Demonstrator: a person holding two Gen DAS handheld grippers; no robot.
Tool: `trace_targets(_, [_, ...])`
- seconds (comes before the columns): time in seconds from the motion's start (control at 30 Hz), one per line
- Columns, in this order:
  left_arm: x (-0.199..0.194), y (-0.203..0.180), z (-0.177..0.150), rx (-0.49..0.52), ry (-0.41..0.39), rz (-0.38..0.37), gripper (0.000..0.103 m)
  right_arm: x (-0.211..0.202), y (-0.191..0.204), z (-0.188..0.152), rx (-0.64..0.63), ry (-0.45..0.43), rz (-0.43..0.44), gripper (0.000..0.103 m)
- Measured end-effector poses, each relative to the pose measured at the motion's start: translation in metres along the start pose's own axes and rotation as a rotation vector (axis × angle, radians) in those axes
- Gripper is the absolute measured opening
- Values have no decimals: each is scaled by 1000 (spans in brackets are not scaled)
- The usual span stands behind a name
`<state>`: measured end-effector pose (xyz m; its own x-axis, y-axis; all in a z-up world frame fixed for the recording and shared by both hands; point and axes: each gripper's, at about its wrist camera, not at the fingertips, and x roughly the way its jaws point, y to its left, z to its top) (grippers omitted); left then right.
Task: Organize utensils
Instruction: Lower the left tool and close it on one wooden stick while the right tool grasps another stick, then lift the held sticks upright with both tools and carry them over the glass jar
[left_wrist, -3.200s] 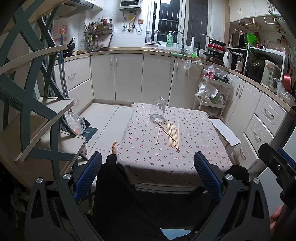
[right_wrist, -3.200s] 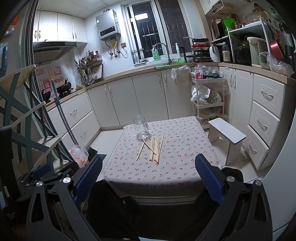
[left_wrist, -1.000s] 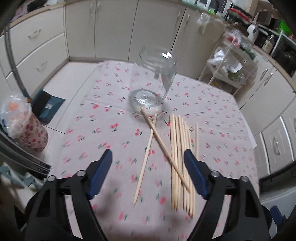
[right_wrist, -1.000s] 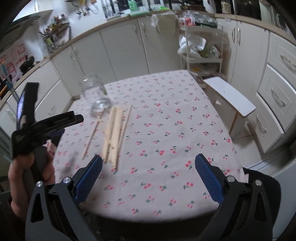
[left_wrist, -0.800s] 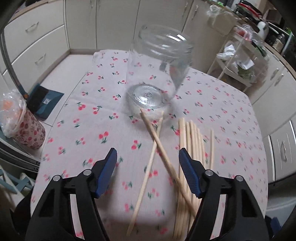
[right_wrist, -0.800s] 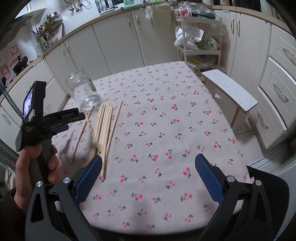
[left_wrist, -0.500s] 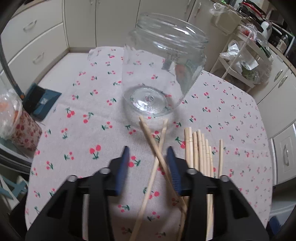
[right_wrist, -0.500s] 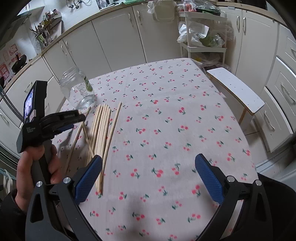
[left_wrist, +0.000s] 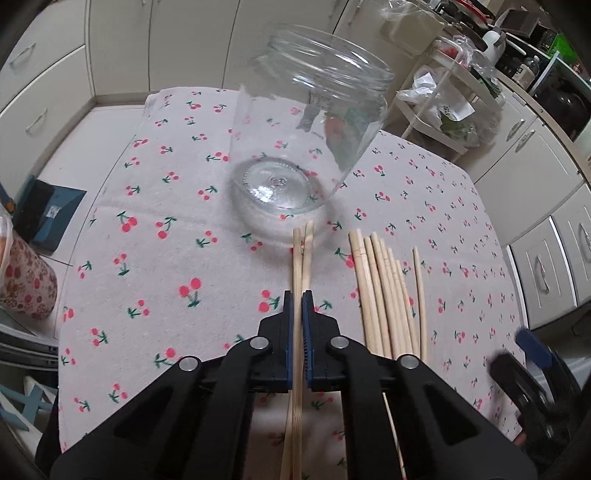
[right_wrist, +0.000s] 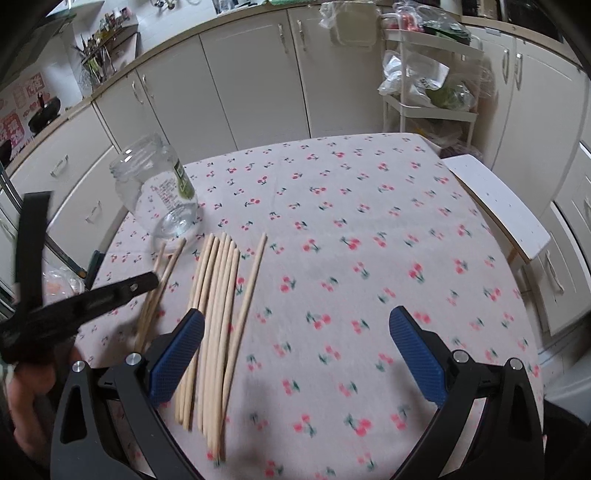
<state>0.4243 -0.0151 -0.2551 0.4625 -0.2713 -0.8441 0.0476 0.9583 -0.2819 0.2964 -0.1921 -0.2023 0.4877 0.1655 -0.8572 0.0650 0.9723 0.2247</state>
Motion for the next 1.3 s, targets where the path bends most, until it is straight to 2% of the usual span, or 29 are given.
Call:
trace_targets(0.07, [-2, 4, -1, -2, 0, -4, 4, 10, 5, 2, -12, 10, 10, 96])
trace_targets(0.13, [-6, 8, 0, -6, -4, -7, 4, 21, 9, 6, -30, 25, 18, 84])
trace_targets(0.17, [-8, 9, 0, -9, -6, -11, 4, 25, 10, 6, -26, 38, 27, 73])
trace_targets(0.3, [-16, 16, -3, -11, -13, -28, 4, 37, 15, 11, -34, 61, 43, 53])
trace_targets(0.47, [-17, 20, -6, -23, -14, -45, 4, 52, 24, 17, -59, 82, 45, 39])
trace_targets(0.57, [-17, 21, -7, -25, -16, -51, 4, 62, 29, 17, -86, 93, 46, 35])
trace_targets(0.63, [-18, 21, -8, -27, -17, -53, 4, 63, 36, 15, -141, 70, 13, 31])
trace_targets(0.7, [-20, 23, -8, -29, -20, -56, 4, 63, 40, 13, -187, 59, 3, 11])
trace_targets(0.83, [-30, 24, -7, -32, -33, -66, 4, 62, 31, 16, -186, 80, 50, 6])
trace_targets(0.93, [-42, 23, -5, -32, -54, -77, 4, 56, 10, 23, -83, 96, 148, 6])
trace_targets(1.03, [-60, 22, 1, -34, -82, -93, 4, 41, -6, 30, 6, 71, 238, 6])
trace_targets(1.13, [-83, 17, 8, -28, -134, -113, 4, 17, -11, 40, 69, -12, 339, 6])
trace_targets(1.3, [-125, 8, 35, -19, -275, -129, 4, -33, 4, 62, 107, -235, 434, 6])
